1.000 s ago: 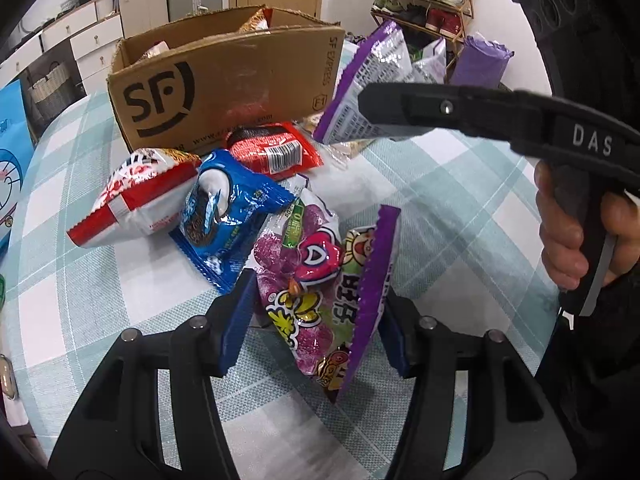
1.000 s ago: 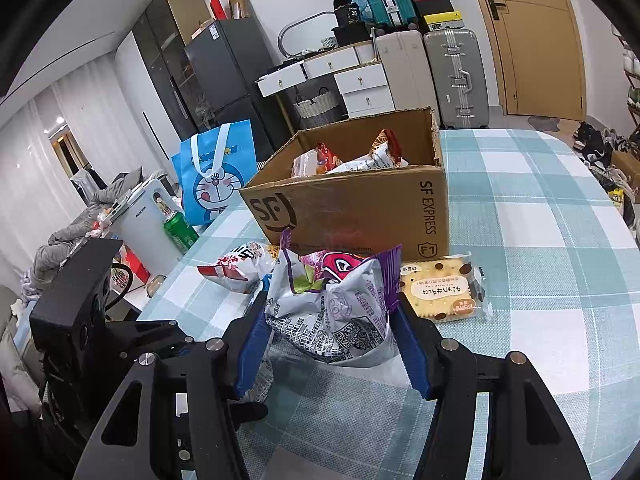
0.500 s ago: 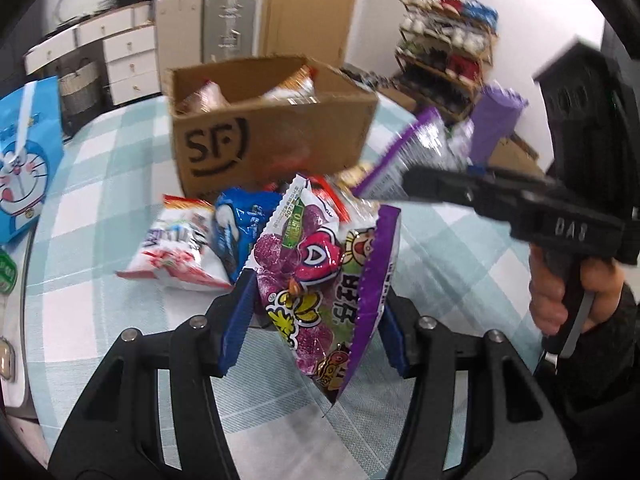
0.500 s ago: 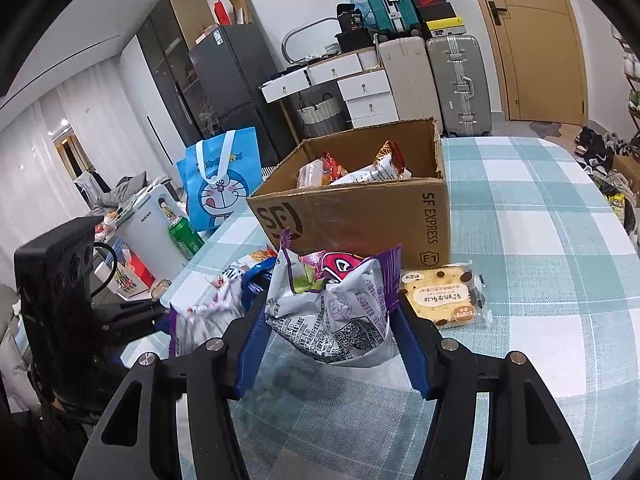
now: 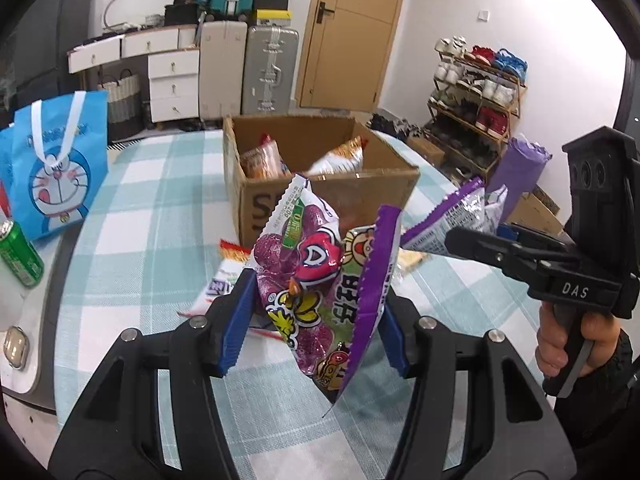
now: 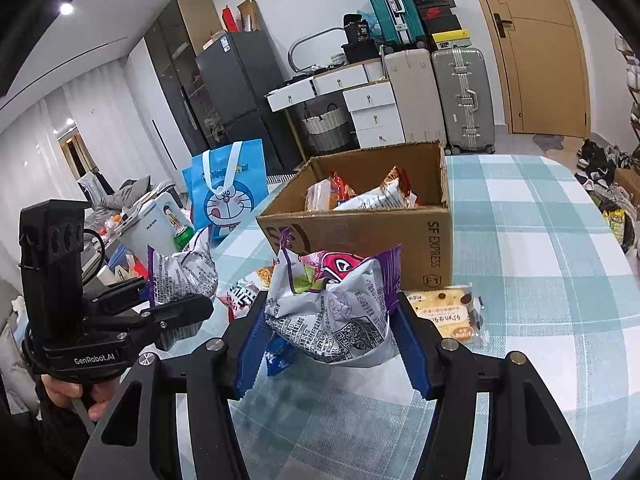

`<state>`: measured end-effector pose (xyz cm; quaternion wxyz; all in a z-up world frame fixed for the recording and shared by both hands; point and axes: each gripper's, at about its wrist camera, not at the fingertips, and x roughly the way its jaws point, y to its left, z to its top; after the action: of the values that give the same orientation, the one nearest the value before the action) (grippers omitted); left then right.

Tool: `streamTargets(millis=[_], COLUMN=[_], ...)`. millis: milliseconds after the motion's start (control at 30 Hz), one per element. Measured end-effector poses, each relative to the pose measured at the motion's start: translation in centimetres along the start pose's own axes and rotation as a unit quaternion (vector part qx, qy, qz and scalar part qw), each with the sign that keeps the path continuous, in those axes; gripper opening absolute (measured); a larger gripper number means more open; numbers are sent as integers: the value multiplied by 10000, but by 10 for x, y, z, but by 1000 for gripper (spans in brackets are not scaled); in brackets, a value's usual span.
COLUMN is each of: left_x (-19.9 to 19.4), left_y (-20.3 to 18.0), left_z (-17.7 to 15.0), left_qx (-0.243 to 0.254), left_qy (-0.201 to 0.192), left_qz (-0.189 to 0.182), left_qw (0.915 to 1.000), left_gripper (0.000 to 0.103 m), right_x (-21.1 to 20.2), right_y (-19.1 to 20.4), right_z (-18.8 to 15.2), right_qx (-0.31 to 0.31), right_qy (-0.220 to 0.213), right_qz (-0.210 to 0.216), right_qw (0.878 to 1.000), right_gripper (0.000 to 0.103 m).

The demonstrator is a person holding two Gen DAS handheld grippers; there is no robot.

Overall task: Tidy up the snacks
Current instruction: 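Carry both held bags over the cardboard box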

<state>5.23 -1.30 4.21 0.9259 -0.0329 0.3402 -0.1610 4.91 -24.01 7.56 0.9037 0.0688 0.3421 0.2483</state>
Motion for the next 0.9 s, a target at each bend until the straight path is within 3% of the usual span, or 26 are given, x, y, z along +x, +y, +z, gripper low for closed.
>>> streamTargets(millis=[500,900], left_x=[11,32], left_y=[2,9], left_z=[53,88], left_qx=[-80,-271], left_qy=[-421,-467], left_qz=[146,350], left_qw=[9990,9979], left_gripper=[54,54], right_x=[-8,3], right_y=[13,11], right_z=[44,68], right_qx=[-4,183], right_qy=[-316,-406], right_qz=[86,31], right_qw=[9995,9990], right_gripper=[59,60])
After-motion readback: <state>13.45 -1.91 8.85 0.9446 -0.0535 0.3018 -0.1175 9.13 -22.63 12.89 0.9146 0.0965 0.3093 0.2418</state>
